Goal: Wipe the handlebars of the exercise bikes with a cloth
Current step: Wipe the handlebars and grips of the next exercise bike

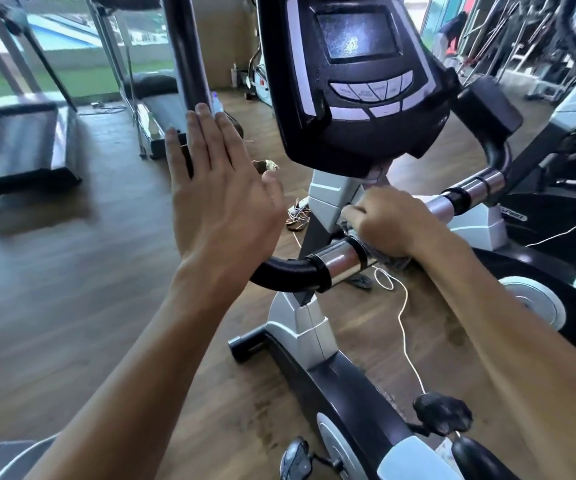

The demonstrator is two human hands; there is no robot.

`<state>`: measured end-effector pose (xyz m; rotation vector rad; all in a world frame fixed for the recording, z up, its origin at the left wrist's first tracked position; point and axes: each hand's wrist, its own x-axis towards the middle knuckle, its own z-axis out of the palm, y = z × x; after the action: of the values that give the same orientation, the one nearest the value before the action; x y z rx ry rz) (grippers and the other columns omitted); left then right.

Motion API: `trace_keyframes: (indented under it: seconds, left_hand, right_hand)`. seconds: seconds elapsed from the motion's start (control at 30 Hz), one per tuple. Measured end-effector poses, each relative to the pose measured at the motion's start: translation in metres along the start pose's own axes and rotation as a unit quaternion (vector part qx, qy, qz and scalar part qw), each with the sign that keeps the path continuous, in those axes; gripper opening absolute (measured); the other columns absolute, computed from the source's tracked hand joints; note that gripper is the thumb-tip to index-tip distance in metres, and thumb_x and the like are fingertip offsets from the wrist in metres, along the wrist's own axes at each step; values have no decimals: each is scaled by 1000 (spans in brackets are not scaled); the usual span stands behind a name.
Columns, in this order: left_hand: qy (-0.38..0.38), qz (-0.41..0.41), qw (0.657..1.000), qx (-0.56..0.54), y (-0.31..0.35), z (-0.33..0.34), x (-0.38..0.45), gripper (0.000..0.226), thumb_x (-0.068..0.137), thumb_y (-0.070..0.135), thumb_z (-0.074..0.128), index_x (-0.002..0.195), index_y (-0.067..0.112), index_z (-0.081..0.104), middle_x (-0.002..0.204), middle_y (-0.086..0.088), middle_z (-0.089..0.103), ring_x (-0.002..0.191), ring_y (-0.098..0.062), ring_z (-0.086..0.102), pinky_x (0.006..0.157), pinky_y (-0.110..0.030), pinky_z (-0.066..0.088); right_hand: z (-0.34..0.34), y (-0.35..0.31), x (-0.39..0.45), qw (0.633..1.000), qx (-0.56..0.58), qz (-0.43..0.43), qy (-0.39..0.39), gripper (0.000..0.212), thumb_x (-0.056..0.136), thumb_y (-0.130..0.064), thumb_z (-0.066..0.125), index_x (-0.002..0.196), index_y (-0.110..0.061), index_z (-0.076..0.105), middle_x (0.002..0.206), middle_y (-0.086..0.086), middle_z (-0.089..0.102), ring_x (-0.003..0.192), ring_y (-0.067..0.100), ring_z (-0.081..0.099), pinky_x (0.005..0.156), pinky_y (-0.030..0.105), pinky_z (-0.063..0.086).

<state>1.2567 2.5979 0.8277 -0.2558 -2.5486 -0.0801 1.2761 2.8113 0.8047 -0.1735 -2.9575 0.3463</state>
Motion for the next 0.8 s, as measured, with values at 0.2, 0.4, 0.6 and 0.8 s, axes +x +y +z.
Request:
trace_keyframes:
  seconds: [0.2,0.4,0.6,0.8]
  left_hand:
    - [8,1,1000,-4,1,-1,1,80,97,44,29,158,-5,12,165,-25,14,155,-35,11,126,-53,6]
    - [5,-5,1000,-2,2,-1,1,79,98,45,30,158,-3,13,166,-24,15,155,-34,12,126,-54,7]
    - [-7,9,1000,-17,-3,-2,-1,79,96,43,27,159,-1,11,167,-21,14,156,-32,10,126,-53,7]
    - [-13,18,1000,-12,-5,-5,-2,77,96,40,26,158,-3,12,166,-23,16,155,-35,13,125,-55,8]
  right_hand:
    - [33,20,-40,953,135,-165,214,48,97,-26,31,89,-8,74,95,9,75,92,29,66,83,42,51]
    - [14,-11,-22,993,18,-29,115,45,82,-45,28,56,-17,51,65,3,57,75,34,53,64,38,36]
    - [36,-61,-57,966,95,-189,145,46,93,-38,33,74,-17,69,78,-2,69,75,25,65,63,36,48]
    - [22,12,-27,975,124,-89,161,52,92,-38,29,79,-13,73,82,8,74,80,34,66,70,47,51]
